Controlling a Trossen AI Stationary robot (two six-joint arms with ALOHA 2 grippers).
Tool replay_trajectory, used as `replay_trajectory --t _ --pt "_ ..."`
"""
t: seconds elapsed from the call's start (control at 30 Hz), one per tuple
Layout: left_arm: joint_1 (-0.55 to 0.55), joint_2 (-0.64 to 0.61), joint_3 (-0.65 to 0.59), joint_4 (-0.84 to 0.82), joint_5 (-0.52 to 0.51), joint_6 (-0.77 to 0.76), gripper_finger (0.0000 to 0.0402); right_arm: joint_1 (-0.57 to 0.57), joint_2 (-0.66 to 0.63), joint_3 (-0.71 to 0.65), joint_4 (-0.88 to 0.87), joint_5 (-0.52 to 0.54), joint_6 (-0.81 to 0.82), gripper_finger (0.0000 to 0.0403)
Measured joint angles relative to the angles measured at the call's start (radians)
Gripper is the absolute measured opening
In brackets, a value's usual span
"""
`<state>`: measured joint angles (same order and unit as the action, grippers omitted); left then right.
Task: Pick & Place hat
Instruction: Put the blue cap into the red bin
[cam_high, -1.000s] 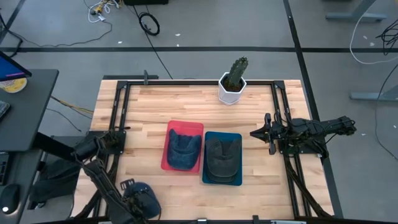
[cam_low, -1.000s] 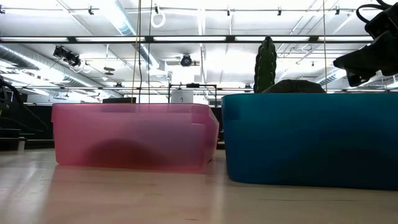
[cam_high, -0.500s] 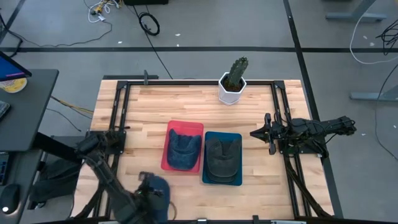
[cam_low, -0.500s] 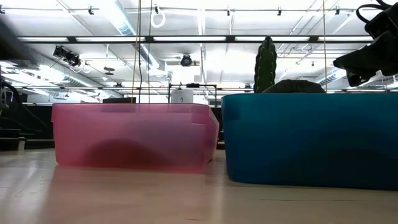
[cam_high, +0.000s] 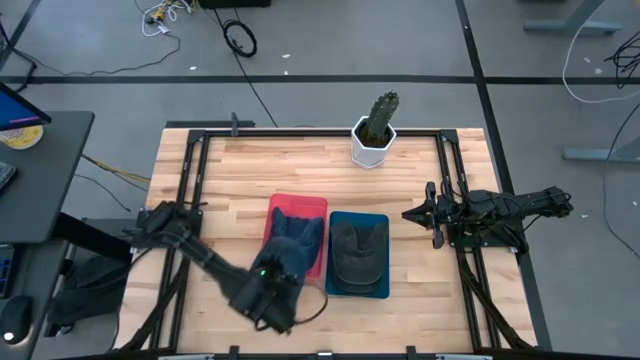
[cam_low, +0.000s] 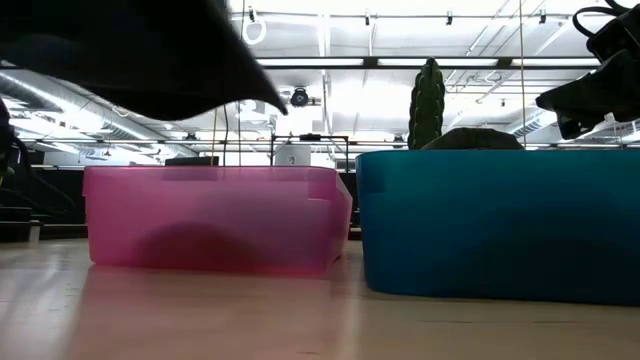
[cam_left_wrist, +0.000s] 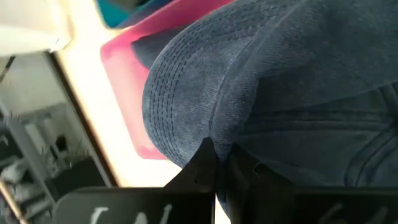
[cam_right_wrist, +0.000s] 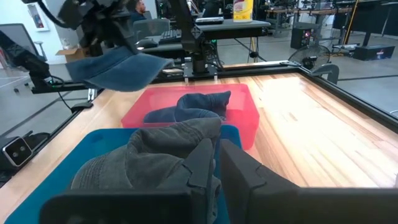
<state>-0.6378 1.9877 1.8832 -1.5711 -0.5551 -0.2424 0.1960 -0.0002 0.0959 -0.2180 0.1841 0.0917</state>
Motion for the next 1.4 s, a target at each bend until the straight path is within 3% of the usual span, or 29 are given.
replay_trajectory --t 0.27,0.43,0.8,1.17,1.4 --pt "0.128 0.0 -0.001 0.0 -0.102 0.004 0.0009 0.0 0.0 0.0 0.0 0.0 0.0 0.0036" --pt "0.207 0.0 -0.029 0.014 -0.107 0.002 0.0008 0.0 0.0 0.0 0.0 0.0 0.0 0.0036" --pt "0.322 0.001 -0.231 0.3 -0.106 0.106 0.0008 0.0 0.0 0.0 0.0 0.0 0.0 0.0036" --pt "0.388 0.0 -0.436 0.407 -0.105 0.047 0.0021 0.0 0.0 0.0 0.0 0.0 0.0 0.0036" --pt "0.391 -0.001 -0.464 0.465 -0.103 0.055 0.0043 0.0 0.0 0.0 0.0 0.0 0.0 0.0036"
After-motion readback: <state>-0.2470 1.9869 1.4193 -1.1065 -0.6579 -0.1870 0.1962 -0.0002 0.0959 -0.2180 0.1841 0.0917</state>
